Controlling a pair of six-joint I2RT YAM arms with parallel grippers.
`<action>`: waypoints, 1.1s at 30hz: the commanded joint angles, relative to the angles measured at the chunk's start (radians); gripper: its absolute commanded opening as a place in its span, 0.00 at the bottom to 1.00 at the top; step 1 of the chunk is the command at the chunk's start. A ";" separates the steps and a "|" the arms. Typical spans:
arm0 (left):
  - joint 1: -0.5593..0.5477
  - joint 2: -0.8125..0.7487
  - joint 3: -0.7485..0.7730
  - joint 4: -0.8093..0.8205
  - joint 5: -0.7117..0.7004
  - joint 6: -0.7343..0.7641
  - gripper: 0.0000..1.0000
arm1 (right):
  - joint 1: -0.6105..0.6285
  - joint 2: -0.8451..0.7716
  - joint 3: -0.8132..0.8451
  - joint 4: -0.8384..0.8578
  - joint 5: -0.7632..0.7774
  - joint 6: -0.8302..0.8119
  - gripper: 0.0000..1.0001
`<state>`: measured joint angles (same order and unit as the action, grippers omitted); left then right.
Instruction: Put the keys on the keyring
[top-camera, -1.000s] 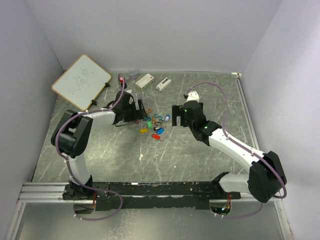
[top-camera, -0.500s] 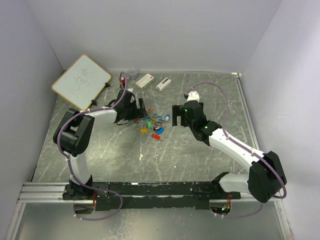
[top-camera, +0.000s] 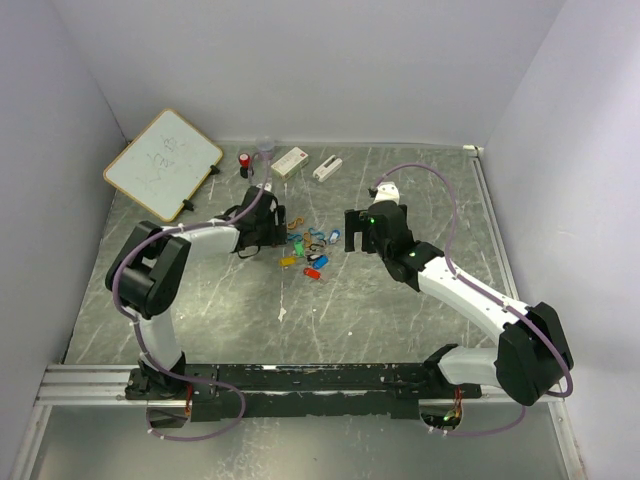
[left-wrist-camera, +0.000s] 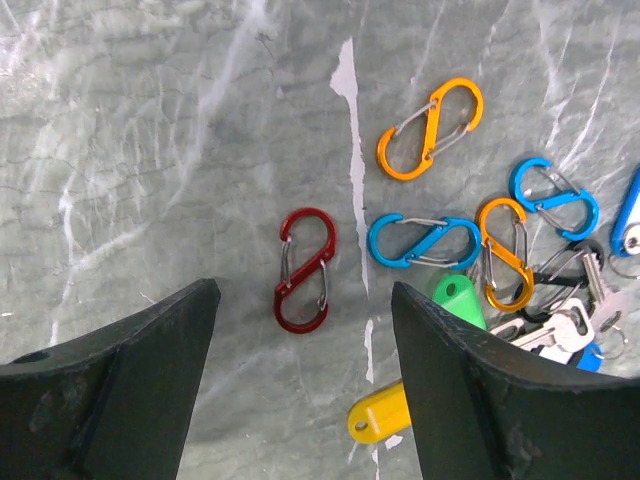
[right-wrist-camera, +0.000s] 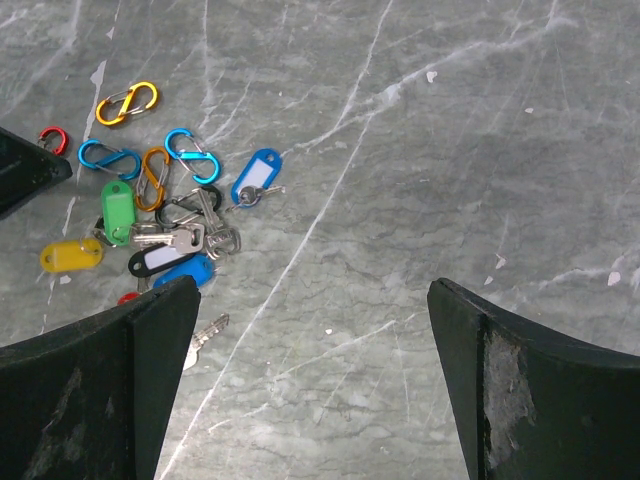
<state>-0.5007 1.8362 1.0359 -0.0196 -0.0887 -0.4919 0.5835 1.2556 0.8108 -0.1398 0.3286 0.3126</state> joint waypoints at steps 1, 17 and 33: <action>-0.052 0.016 0.037 -0.091 -0.135 0.047 0.79 | -0.005 -0.008 -0.008 0.017 0.007 -0.004 1.00; -0.071 0.057 0.042 -0.065 -0.213 0.071 0.67 | -0.008 -0.017 -0.011 0.014 0.011 -0.008 1.00; -0.115 0.129 0.087 -0.084 -0.275 0.088 0.50 | -0.011 -0.025 -0.021 0.012 0.015 -0.008 1.00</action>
<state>-0.5964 1.9217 1.1217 -0.0704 -0.3580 -0.4107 0.5800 1.2537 0.8066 -0.1406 0.3298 0.3122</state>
